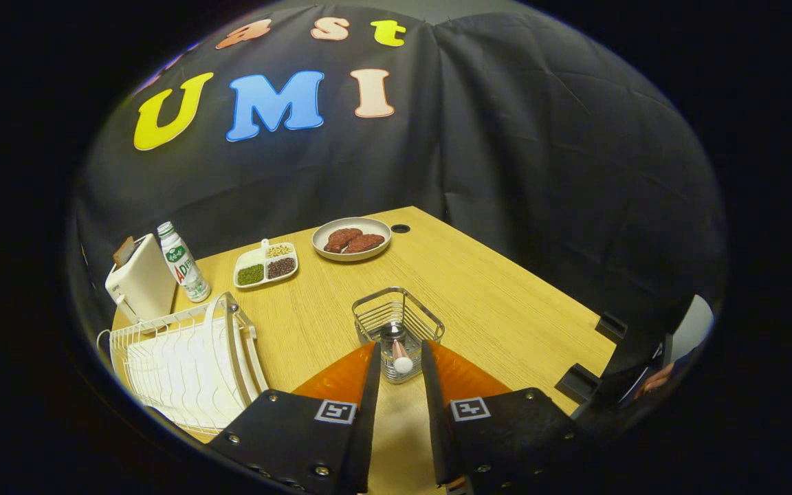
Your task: Take the plate from the dish rack, then take the spoon from the basket and place it into the plate.
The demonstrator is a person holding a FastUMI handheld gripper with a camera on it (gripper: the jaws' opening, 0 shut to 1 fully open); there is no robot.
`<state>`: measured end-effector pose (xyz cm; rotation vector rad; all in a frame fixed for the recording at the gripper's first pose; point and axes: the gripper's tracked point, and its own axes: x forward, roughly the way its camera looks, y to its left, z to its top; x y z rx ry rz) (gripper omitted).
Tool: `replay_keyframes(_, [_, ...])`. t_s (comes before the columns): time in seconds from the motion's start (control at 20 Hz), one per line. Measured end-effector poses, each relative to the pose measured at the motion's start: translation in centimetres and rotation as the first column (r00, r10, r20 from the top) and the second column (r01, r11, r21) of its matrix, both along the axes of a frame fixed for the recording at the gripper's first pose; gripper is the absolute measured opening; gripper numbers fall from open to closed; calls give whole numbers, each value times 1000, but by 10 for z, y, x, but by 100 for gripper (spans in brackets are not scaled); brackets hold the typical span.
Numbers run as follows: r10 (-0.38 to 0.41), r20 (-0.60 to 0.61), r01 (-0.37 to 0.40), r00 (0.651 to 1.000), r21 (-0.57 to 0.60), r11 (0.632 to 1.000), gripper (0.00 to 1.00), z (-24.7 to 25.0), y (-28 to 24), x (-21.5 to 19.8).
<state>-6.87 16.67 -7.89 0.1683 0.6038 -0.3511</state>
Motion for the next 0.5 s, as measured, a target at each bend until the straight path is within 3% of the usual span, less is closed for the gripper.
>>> replay_keyframes(0.15, [14,-9,-14,1000,2,1000,36,-7,-3,11])
replay_keyframes(0.2, [18,-15,-18,1000,-4,1000,13,-5,1,11])
replay_keyframes(0.45, [39,-31,-40,999,-49,998,12,-6,2,16])
replay_keyframes(0.5, [51,-33,-53,998,-62,997,5,-4,1,17])
